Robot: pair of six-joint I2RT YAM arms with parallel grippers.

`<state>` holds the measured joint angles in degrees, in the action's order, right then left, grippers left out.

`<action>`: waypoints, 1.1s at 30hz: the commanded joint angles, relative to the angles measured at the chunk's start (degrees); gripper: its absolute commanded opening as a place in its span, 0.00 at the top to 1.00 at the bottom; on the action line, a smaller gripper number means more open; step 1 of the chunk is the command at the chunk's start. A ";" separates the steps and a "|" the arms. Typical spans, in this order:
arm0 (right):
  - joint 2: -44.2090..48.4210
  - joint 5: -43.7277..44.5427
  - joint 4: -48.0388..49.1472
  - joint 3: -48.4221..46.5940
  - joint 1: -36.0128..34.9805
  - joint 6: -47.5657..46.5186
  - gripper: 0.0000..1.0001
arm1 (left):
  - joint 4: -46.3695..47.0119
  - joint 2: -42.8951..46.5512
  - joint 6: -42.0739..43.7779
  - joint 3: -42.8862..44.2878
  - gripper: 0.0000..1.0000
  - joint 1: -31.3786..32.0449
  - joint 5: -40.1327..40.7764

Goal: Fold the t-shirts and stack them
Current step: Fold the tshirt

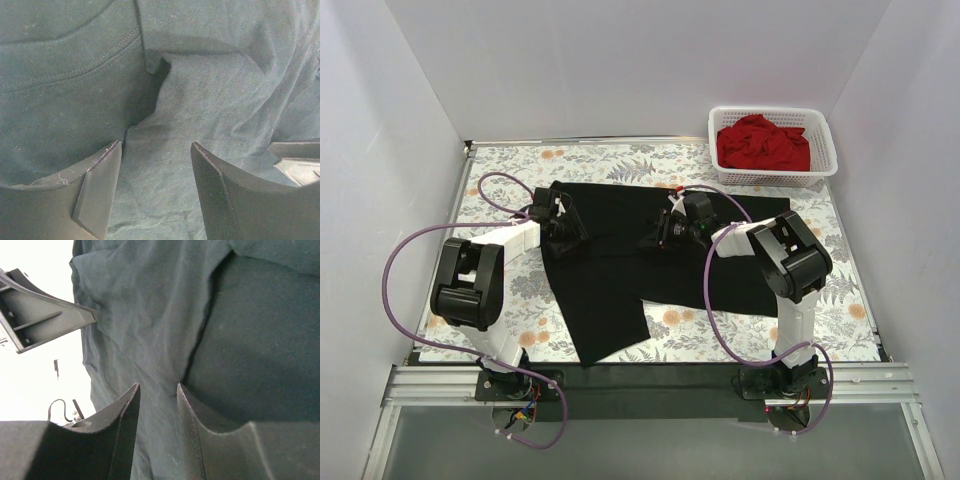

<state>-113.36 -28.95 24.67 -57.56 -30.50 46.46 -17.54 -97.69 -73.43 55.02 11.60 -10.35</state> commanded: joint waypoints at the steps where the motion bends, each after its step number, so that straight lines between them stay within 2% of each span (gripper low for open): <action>1: -1.16 -0.67 2.93 -1.94 -0.44 1.00 0.64 | 0.23 -0.31 -0.14 1.40 0.46 0.36 -0.28; 9: -2.30 -1.37 2.93 -1.68 -0.61 0.83 0.65 | 0.31 -0.92 -0.22 1.14 0.51 1.41 -0.55; 13: -2.48 -2.07 3.20 -1.85 -0.70 0.65 0.67 | 0.14 -0.57 -0.31 1.05 0.58 1.59 -0.55; 17: -1.78 -2.43 3.46 -2.47 -0.70 0.30 0.79 | -0.04 0.74 0.13 0.96 0.65 1.76 0.24; 18: -1.25 -2.51 3.46 -2.56 -0.70 0.30 0.85 | -0.65 0.92 0.21 0.96 0.66 1.76 0.50; 21: -0.29 -2.60 3.28 -2.56 -0.70 -0.31 0.94 | -1.27 1.88 0.48 1.05 0.66 1.76 1.29; 25: 0.68 -2.69 3.28 -2.29 -0.70 -0.75 0.99 | -1.62 2.85 0.30 0.96 0.67 1.76 1.38; 33: 2.96 -2.96 3.11 -1.59 -0.09 -1.19 0.99 | -3.81 4.79 -1.19 1.31 0.92 1.85 -1.77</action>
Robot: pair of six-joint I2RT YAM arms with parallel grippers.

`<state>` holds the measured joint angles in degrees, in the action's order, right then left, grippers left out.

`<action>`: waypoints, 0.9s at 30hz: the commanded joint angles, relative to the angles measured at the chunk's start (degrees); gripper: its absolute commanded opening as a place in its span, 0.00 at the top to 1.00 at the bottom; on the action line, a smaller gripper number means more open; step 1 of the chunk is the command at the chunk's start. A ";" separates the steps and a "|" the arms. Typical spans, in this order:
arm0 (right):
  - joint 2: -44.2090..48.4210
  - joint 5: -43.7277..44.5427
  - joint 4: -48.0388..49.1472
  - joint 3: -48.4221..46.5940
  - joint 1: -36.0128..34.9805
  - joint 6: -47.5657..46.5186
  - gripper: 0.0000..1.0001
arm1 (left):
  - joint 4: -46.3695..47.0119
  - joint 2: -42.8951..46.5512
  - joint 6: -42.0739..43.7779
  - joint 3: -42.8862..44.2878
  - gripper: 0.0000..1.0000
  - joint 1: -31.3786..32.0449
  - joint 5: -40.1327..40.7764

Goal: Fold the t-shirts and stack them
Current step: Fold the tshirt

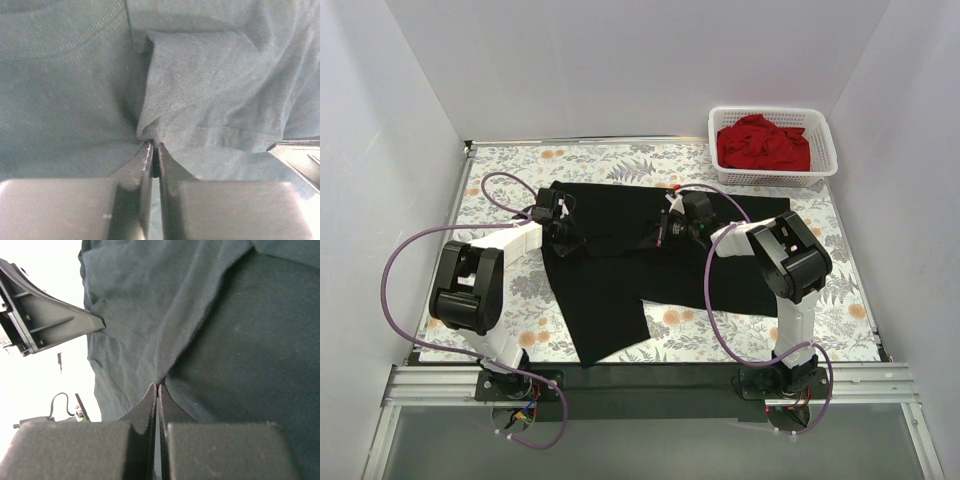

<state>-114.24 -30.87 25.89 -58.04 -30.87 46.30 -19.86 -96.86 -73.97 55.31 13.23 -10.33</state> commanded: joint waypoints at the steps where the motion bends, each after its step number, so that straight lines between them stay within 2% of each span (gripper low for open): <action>1: 4.19 -0.77 1.80 -0.85 0.37 -1.39 0.99 | -1.76 4.31 -1.51 0.68 0.96 0.21 -2.32; 4: 4.99 -0.24 0.48 -0.67 0.99 -2.97 0.99 | -2.20 5.63 -3.88 -0.46 1.00 0.13 -4.52; 19: 4.90 -1.82 -6.73 -1.20 2.22 -7.45 0.99 | -2.47 9.06 -8.91 -6.88 0.97 0.21 -6.81; 20: 4.90 -1.65 -6.99 -1.20 2.22 -7.98 0.99 | -2.12 9.14 -8.82 -7.06 0.95 0.21 -6.81; 22: 4.81 -1.12 -7.87 -1.46 2.48 -8.68 0.99 | -2.20 8.97 -7.94 -7.23 0.84 0.21 -5.94; 27: 6.74 -0.24 -10.94 -1.90 4.41 -12.28 0.85 | -3.78 9.14 -6.36 -4.60 0.58 0.04 -1.12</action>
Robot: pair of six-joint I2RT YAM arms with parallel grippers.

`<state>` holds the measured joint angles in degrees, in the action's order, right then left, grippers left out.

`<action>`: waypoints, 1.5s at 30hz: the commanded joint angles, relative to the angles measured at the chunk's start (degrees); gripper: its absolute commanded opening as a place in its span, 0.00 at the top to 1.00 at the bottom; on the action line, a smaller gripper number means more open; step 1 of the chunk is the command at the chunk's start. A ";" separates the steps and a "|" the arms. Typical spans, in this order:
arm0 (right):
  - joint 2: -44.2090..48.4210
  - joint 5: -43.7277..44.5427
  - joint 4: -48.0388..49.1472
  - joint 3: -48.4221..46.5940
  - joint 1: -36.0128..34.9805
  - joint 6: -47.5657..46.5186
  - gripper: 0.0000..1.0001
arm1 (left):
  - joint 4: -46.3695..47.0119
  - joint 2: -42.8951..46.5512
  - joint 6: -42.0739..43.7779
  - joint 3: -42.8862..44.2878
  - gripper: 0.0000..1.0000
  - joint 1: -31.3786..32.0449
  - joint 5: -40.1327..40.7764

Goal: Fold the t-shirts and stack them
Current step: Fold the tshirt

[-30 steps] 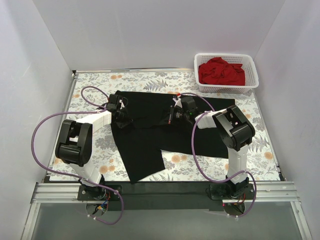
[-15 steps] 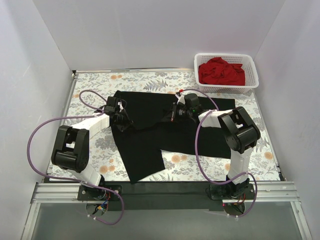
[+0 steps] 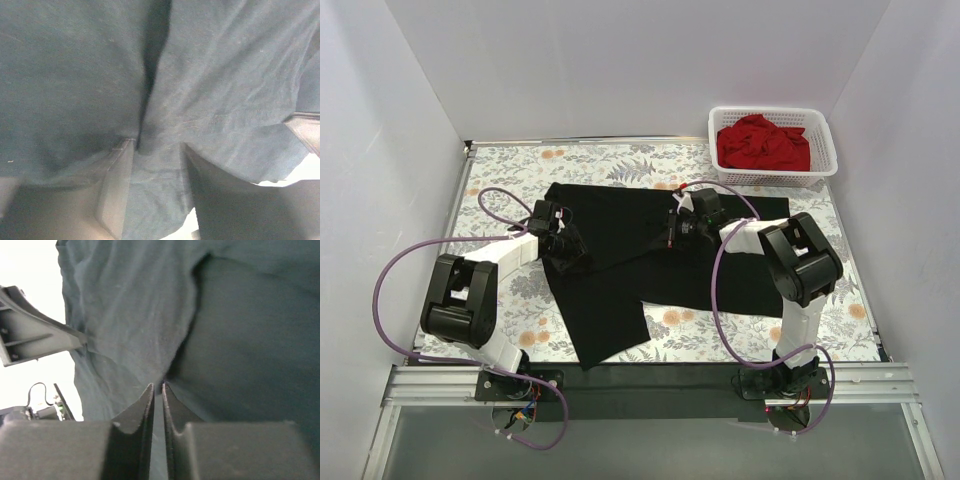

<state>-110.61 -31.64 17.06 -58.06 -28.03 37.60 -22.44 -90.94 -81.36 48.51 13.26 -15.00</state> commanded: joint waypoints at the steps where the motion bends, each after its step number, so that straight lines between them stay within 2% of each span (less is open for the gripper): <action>1: 3.73 0.79 -2.90 -1.88 2.97 -4.29 0.83 | -1.47 3.13 1.90 4.12 0.48 -0.16 4.27; 4: 7.50 2.98 -7.29 -2.14 7.54 -9.29 0.75 | -2.26 2.17 3.66 9.20 0.37 -1.73 7.44; 7: 9.44 4.57 -10.64 -1.97 14.56 -13.07 0.72 | -2.17 -1.69 5.59 15.79 0.36 -2.71 9.72; 11: 11.03 4.31 -11.08 -0.65 24.59 -14.92 0.72 | -1.21 -9.94 7.79 24.23 0.47 -3.06 11.31; 15: 9.45 3.16 -11.08 -0.91 33.90 -15.02 0.72 | -0.50 -20.04 8.76 30.84 0.50 -3.24 12.45; 19: 6.37 3.69 -10.82 -1.96 38.04 -14.49 0.72 | -0.77 -26.03 8.76 34.28 0.52 -4.03 12.89; 26: -1.35 4.57 -10.03 -6.26 41.91 -14.49 0.72 | -0.68 -29.47 6.48 34.28 0.55 -9.29 11.76; 33: -8.39 5.44 -10.20 -11.80 43.94 -13.96 0.72 | -0.85 -33.34 6.74 37.88 0.55 -10.62 9.21; 37: -8.66 5.19 -10.81 -13.92 44.29 -14.31 0.72 | -1.21 -31.68 6.66 38.94 0.49 -10.62 7.28; 39: -6.03 4.22 -11.17 -13.14 44.29 -14.49 0.72 | -1.82 -29.05 6.65 38.06 0.42 -10.62 5.61; 44: 6.79 3.34 -12.58 -5.76 44.29 -14.31 0.71 | -4.54 -13.50 6.57 31.66 0.32 -10.62 5.60; 45: 9.16 3.34 -13.19 -3.92 44.20 -14.23 0.66 | -4.98 -10.52 6.39 27.99 0.32 -10.62 6.12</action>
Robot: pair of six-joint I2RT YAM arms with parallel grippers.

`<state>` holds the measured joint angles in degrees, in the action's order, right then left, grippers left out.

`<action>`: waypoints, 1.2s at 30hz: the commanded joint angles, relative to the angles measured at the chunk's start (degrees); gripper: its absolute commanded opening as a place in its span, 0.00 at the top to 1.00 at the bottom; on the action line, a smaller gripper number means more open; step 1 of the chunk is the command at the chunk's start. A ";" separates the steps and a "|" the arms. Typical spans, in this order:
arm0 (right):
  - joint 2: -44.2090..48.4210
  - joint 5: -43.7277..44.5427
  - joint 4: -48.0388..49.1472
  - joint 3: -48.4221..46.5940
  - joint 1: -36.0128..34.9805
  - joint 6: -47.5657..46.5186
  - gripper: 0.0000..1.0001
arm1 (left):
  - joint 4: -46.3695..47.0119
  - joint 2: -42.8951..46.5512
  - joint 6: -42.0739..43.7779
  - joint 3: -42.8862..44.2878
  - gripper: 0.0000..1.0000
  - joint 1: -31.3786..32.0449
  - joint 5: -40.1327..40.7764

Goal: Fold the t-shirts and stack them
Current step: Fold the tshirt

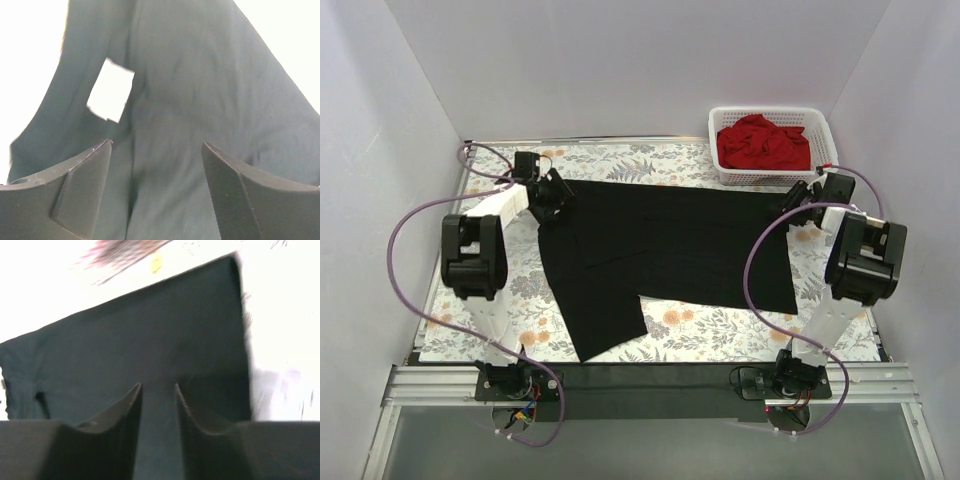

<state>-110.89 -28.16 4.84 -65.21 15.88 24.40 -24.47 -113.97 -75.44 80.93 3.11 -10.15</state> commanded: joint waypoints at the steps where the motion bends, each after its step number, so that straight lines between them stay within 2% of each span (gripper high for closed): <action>1: 13.90 0.04 -1.41 6.29 0.29 -1.29 0.64 | -4.08 17.33 0.38 -6.29 0.31 -0.39 1.19; 2: 16.38 0.39 -3.15 8.06 0.29 -1.46 0.59 | -4.79 20.08 0.55 -8.13 0.31 -0.39 1.27; 5: 25.70 1.71 -4.75 13.70 0.12 -1.99 0.52 | -8.04 29.11 2.05 -16.21 0.31 0.92 4.17; 9: 35.46 6.18 -16.41 17.83 -1.02 -3.31 0.48 | -10.95 38.54 1.09 -26.50 0.31 2.07 7.25; 12: 42.06 9.78 -20.91 21.43 -1.64 -5.50 0.47 | -11.04 41.98 -1.02 -32.92 0.38 2.51 7.60; 17: 48.74 10.15 -26.81 28.81 -3.13 -7.96 0.47 | -9.81 41.12 -1.73 -37.15 0.44 3.57 11.90; 23: 55.43 14.80 -31.20 35.23 -3.40 -10.34 0.48 | -7.35 36.99 -1.20 -36.89 0.50 4.88 14.54; 36: 53.50 23.50 -35.07 35.33 -3.49 -7.97 0.48 | -5.94 32.07 -0.50 -38.56 0.51 6.29 19.91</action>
<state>-57.04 -7.86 -29.04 -28.60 12.60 16.14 -31.66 -81.14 -76.31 43.00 9.15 6.90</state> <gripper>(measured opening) 0.520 0.488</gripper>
